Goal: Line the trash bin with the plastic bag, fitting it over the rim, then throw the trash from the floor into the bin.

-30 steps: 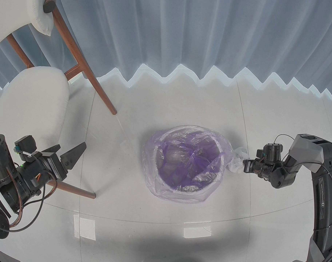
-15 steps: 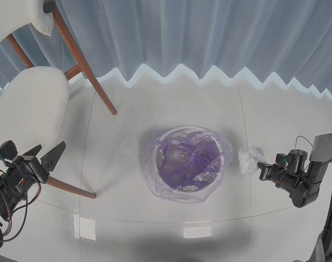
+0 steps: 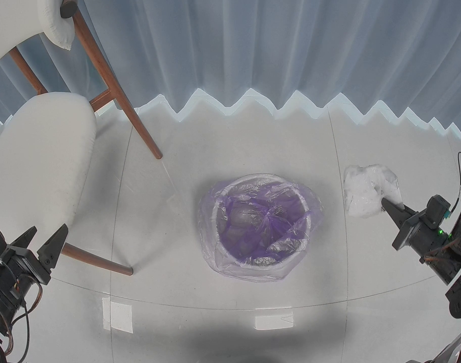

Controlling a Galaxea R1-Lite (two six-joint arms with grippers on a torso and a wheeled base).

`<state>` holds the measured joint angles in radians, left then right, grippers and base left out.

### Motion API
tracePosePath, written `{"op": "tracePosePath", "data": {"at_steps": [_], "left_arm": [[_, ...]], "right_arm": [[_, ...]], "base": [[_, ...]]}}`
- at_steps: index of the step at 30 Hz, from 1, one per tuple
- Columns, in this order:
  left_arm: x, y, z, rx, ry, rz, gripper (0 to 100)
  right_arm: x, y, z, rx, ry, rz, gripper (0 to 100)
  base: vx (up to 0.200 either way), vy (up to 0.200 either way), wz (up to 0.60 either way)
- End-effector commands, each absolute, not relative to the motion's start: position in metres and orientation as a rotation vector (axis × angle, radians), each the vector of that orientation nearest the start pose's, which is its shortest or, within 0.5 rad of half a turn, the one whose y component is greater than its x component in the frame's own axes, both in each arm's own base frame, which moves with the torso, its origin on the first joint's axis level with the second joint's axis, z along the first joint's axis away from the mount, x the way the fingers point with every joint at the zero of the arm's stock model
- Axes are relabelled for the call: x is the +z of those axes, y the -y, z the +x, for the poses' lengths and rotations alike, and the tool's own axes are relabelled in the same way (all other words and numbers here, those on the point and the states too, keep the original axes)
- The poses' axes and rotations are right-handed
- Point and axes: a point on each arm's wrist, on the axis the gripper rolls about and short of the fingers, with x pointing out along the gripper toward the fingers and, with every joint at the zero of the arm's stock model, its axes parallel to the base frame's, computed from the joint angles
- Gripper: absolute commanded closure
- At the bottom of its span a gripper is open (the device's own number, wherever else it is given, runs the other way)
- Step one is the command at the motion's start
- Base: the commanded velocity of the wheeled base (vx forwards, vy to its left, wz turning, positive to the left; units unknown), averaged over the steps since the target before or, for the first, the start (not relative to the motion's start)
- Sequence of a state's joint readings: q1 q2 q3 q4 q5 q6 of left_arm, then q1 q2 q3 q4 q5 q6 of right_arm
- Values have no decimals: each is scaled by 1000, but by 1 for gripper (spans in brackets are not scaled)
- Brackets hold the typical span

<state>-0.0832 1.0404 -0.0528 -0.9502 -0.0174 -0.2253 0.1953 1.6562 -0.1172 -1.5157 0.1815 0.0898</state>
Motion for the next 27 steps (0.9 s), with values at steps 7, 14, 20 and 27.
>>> {"op": "tracePosePath", "data": {"at_steps": [7, 14, 20, 27], "left_arm": [[139, 4, 88, -46, -65, -142, 0], [137, 3, 88, -42, -86, -135, 0], [137, 2, 87, -28, -82, -138, 0], [136, 2, 89, -29, -96, -138, 0]], "right_arm": [[113, -108, 217, 629, -61, 65, 100], [90, -147, 257, 677, -75, 65, 100], [66, -153, 283, 643, -111, 65, 100], [41, -164, 304, 643, -141, 58, 100]], "base": [[0, 0, 0], [0, 0, 0], [0, 0, 0], [0, 0, 0]]}}
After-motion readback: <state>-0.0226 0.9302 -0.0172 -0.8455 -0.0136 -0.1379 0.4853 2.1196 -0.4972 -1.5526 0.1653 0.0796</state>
